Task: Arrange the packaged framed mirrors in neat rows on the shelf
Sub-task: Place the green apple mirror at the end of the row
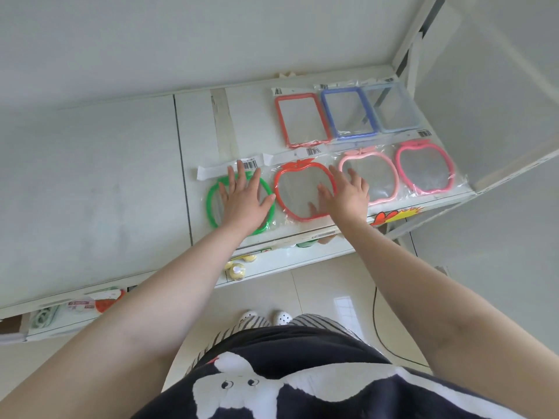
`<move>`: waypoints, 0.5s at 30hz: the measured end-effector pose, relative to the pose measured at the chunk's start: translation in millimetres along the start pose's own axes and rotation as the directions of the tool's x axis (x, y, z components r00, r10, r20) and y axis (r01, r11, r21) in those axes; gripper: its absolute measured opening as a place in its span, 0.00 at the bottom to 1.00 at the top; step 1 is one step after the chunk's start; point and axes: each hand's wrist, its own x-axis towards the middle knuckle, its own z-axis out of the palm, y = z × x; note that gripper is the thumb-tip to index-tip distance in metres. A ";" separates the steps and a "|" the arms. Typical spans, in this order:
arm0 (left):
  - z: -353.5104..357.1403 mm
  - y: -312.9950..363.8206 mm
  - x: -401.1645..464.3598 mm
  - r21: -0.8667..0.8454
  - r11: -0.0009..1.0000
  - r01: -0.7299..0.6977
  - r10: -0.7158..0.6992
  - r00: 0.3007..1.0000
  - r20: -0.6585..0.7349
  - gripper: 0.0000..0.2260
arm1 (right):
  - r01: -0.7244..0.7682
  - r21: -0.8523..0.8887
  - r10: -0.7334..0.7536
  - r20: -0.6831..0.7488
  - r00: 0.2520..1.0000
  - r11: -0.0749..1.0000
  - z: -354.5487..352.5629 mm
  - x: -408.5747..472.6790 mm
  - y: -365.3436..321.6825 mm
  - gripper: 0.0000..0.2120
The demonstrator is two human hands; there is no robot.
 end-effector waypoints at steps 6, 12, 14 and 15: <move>24.7 82.5 22.8 -0.024 0.997 -0.076 0.078 0.993 0.091 0.30 | -0.040 -0.086 0.043 0.026 0.999 0.995 -28.0 43.3 67.3 0.26; 58.8 135.3 50.1 0.086 0.995 0.057 -0.064 0.994 0.090 0.30 | 0.179 -0.245 -0.130 0.206 0.970 0.953 -35.6 80.8 98.6 0.28; 69.3 140.2 54.6 0.111 0.988 0.109 -0.118 0.990 0.078 0.31 | 0.242 -0.235 -0.166 0.303 0.938 0.941 -38.2 87.7 108.3 0.31; 73.9 140.7 55.4 0.124 0.985 0.122 -0.132 0.989 0.074 0.31 | 0.263 -0.220 -0.180 0.336 0.924 0.939 -39.1 89.8 112.7 0.32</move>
